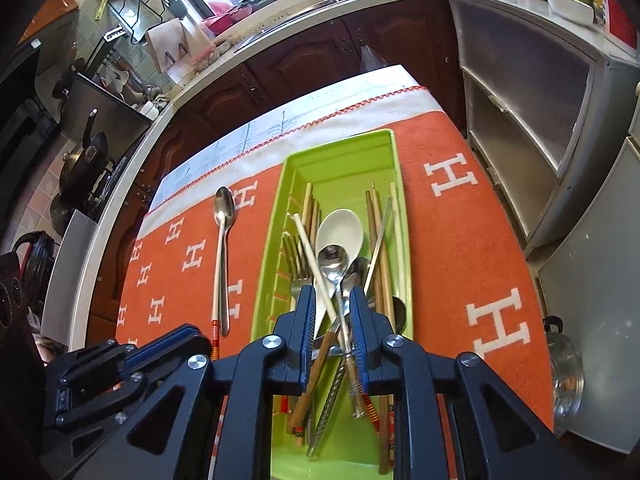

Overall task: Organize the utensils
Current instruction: 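Carry both spoons over the green tray, lower them in and open both tools, then move both tools back over the large spoon and red-banded chopstick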

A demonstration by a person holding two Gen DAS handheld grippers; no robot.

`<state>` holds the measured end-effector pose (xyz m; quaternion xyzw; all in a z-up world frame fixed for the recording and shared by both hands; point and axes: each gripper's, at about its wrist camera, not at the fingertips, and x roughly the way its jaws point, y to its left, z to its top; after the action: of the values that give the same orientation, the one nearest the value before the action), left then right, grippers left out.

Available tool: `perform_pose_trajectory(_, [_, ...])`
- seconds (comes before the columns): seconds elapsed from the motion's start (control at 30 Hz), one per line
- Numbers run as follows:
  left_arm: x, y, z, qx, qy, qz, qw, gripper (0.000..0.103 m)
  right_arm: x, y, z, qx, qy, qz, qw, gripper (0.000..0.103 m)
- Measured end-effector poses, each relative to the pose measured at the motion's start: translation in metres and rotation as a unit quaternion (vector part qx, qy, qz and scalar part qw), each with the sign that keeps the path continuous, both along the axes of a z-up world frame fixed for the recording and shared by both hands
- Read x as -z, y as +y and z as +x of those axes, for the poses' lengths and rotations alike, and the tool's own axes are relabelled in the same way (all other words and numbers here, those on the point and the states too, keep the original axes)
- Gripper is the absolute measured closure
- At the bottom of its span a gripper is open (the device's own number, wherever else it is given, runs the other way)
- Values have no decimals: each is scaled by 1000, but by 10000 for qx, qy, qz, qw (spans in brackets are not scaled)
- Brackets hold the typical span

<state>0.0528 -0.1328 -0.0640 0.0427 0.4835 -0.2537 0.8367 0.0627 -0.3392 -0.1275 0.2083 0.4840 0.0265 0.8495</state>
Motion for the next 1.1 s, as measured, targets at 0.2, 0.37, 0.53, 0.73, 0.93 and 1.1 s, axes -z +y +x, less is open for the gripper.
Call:
perform_pose_trajectory(0.2, [-9,43,-6,-276,-18,140,9995,97,-18,17,-11,-174,-128,-93,9997,86])
perform_pose_trajectory(0.37, [-20,82,-7,-598,-118,172,9980,76,-34,35,-14,-353,-192,-177,9990,86])
perform_pose_trajectory(0.53, [-40,124,-4,-893,-440,253,9947,71,-46,63,-8,-629,-200,-276,9974,86])
perform_pose_trajectory(0.73, [-52,159,14,-1181,-533,328,9910,71,-60,102,12,-925,-183,-413,9947,86])
perform_pose_trajectory(0.93, [-55,183,45,-1296,-567,407,9891,71,-66,136,52,-1134,-70,-503,9923,77])
perform_pose_trajectory(1.1, [-42,191,67,-1325,-430,392,9895,71,-49,167,84,-1277,188,-621,9897,76])
